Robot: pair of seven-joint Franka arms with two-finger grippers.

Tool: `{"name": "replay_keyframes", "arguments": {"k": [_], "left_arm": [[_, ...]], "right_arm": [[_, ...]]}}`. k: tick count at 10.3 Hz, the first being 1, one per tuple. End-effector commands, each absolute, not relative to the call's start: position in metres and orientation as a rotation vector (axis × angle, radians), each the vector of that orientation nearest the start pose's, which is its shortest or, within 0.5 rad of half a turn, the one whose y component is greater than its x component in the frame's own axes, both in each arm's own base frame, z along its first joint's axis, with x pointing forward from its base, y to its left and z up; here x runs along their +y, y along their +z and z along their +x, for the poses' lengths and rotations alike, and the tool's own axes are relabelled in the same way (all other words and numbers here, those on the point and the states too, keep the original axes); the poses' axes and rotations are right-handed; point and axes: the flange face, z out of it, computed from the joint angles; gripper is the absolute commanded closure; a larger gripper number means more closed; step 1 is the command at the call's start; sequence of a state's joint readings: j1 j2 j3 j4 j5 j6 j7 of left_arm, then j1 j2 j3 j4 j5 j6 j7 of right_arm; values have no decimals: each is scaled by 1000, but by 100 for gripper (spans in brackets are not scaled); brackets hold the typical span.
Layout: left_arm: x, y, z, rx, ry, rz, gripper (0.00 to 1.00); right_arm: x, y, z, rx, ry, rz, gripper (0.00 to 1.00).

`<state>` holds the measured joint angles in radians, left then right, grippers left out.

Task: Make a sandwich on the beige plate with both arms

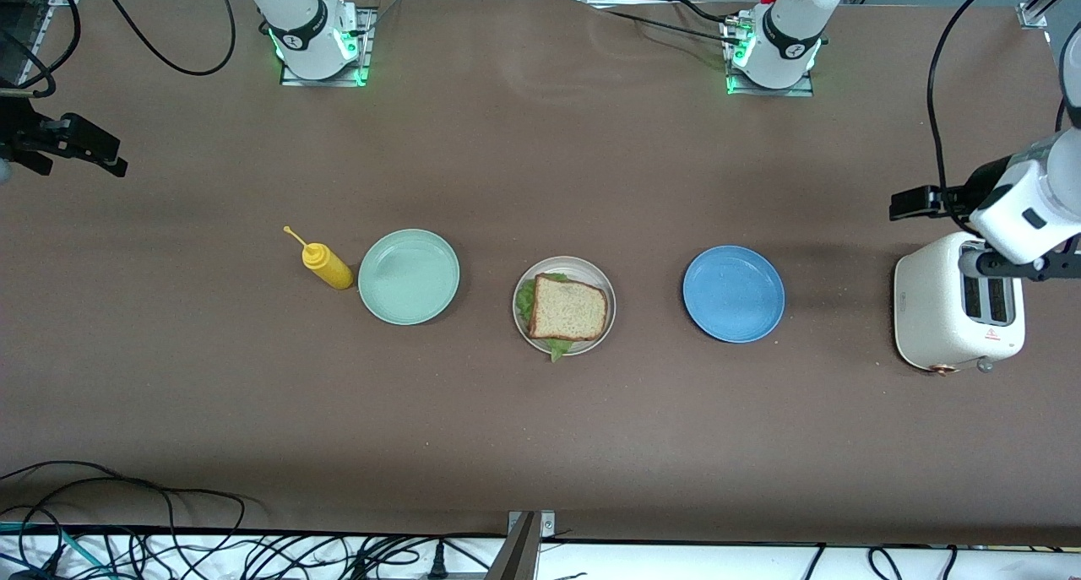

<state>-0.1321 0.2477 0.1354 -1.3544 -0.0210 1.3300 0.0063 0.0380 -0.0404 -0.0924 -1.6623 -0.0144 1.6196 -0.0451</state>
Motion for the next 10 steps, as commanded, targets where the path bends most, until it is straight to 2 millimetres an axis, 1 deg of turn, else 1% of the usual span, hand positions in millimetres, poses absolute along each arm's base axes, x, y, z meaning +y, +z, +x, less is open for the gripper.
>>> {"name": "replay_keyframes", "arguments": {"k": [1, 3, 4, 5, 6, 7, 9, 10], "left_arm": [[-11, 571, 578, 6, 412, -3081, 0], [-16, 572, 580, 15, 382, -3096, 0], [-17, 568, 581, 18, 366, -3101, 0], [-16, 569, 580, 19, 298, -3114, 0], [-17, 564, 577, 19, 253, -3120, 0], [-19, 562, 574, 26, 248, -3120, 0], [-22, 568, 572, 23, 246, -3120, 0], [-28, 570, 572, 45, 246, -3120, 0]], "right_arm": [[-31, 611, 541, 27, -1, -3157, 0], [-33, 611, 542, 32, 1, -3157, 0], [-34, 609, 544, 35, -1, -3155, 0], [-31, 609, 543, 25, 6, -3156, 0], [-30, 609, 545, 18, -11, -3157, 0], [-30, 610, 547, 20, -30, -3157, 0], [-32, 610, 547, 22, -40, -3162, 0], [-32, 609, 549, 21, -44, -3165, 0]]}}
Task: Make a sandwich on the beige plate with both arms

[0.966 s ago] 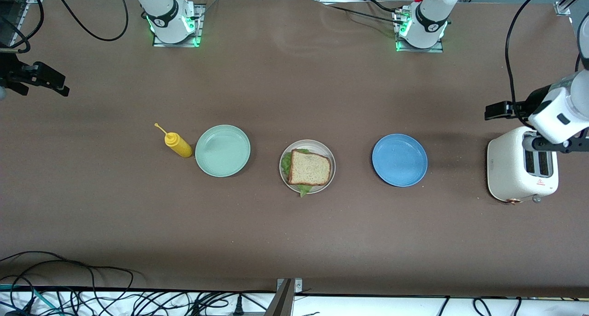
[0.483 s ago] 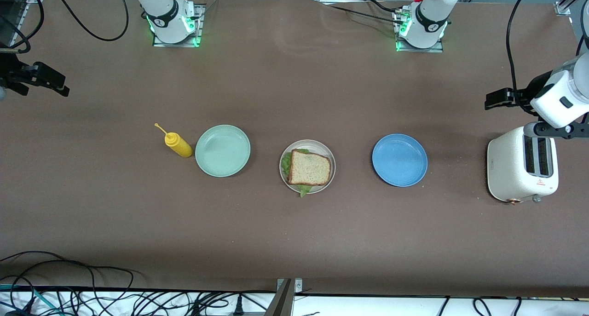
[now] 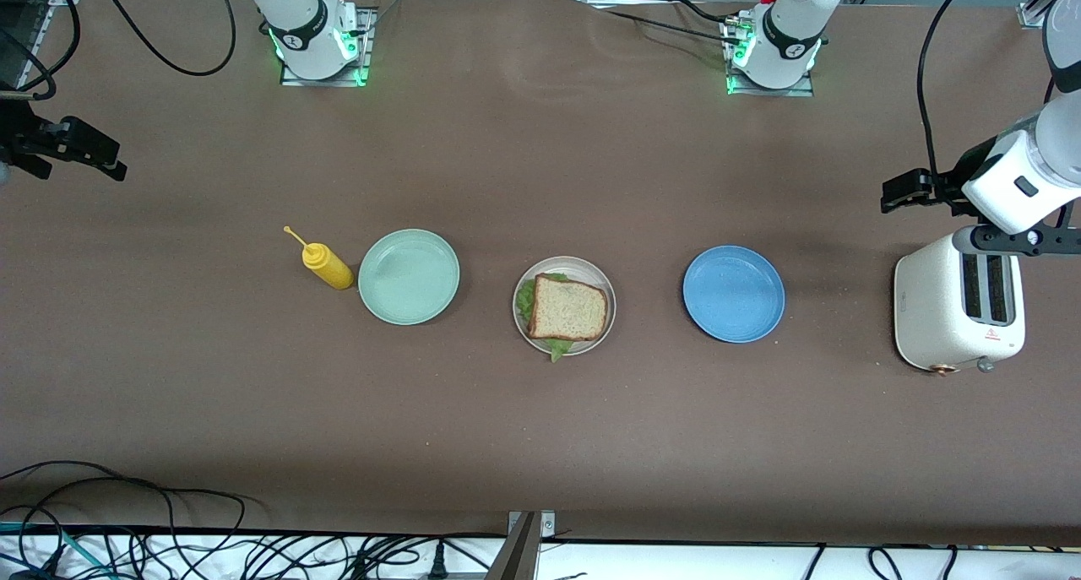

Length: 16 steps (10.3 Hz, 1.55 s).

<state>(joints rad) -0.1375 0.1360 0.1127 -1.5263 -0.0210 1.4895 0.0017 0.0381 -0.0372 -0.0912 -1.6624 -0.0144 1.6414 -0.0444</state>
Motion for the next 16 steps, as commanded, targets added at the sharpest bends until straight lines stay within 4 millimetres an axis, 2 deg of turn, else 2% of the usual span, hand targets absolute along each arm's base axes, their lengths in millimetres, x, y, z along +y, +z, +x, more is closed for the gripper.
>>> {"name": "replay_keyframes", "arguments": {"k": [1, 8, 16], "left_arm": [[-29, 571, 571, 47, 255, -3119, 0], [-24, 588, 577, 31, 195, -3116, 0], [-23, 570, 586, 31, 224, -3119, 0]], "right_arm": [[-31, 610, 549, 19, -47, -3167, 0], [-31, 610, 548, 19, -44, -3165, 0], [-30, 609, 548, 17, -37, -3164, 0]]}}
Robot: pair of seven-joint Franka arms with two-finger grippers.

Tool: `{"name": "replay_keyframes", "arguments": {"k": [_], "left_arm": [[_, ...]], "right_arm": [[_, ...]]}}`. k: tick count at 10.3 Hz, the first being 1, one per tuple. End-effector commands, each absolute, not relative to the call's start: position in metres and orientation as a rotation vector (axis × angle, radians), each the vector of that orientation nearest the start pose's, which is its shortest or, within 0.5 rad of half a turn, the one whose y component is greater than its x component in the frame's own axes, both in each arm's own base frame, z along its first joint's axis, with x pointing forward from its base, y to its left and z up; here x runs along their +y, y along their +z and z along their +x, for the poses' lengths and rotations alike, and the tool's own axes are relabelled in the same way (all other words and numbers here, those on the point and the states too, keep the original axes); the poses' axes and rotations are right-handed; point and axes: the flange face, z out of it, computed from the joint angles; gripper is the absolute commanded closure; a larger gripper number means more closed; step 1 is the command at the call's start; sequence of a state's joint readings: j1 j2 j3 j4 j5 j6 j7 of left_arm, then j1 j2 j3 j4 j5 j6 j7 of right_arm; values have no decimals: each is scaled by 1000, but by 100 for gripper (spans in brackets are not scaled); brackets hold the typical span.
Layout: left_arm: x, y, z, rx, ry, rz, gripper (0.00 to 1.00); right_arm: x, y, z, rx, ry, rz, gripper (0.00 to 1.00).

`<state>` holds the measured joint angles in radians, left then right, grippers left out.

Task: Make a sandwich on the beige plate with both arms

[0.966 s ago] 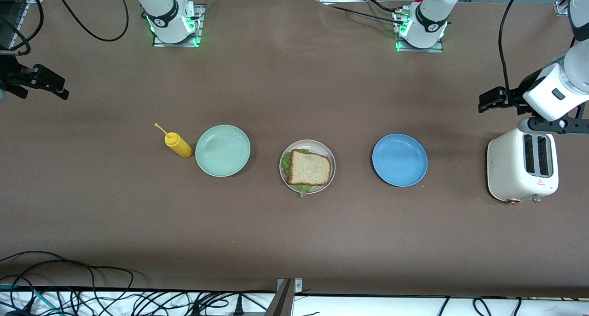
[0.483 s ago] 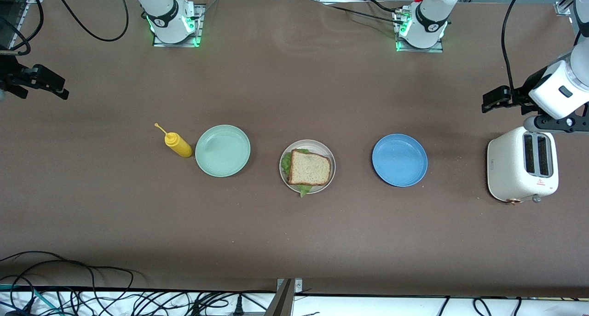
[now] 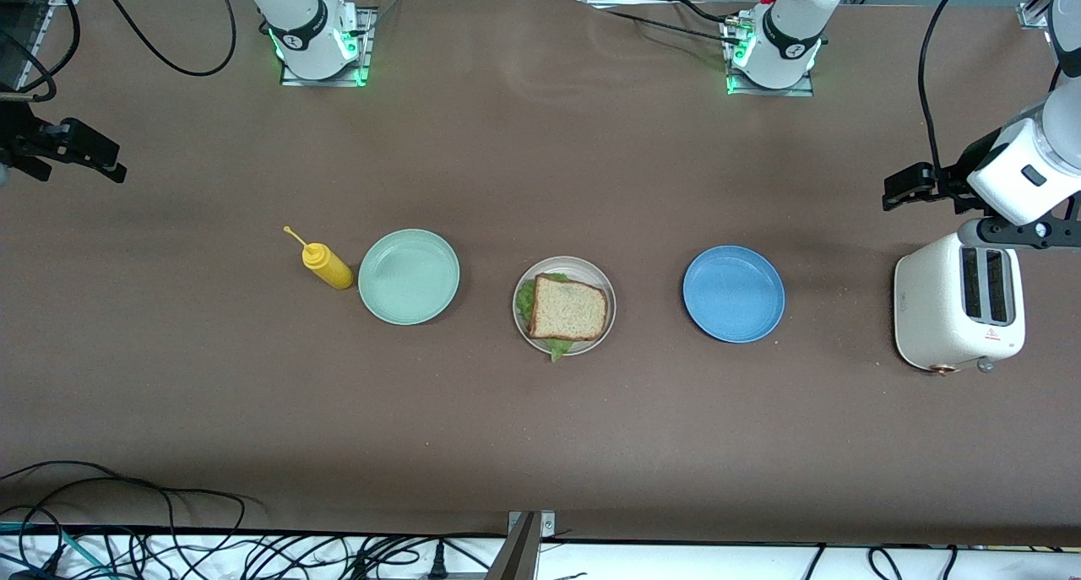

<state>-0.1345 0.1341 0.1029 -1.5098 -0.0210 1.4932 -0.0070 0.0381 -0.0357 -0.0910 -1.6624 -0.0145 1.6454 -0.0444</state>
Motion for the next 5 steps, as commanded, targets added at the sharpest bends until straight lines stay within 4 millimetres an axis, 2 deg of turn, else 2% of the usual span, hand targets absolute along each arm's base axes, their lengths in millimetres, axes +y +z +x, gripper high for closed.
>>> {"name": "replay_keyframes", "arguments": {"k": [1, 5], "left_arm": [[-22, 570, 586, 36, 224, -3120, 0], [-21, 567, 587, 33, 233, -3119, 0]], "right_arm": [[-30, 609, 548, 17, -37, -3164, 0], [-30, 609, 548, 14, -37, -3164, 0]]}}
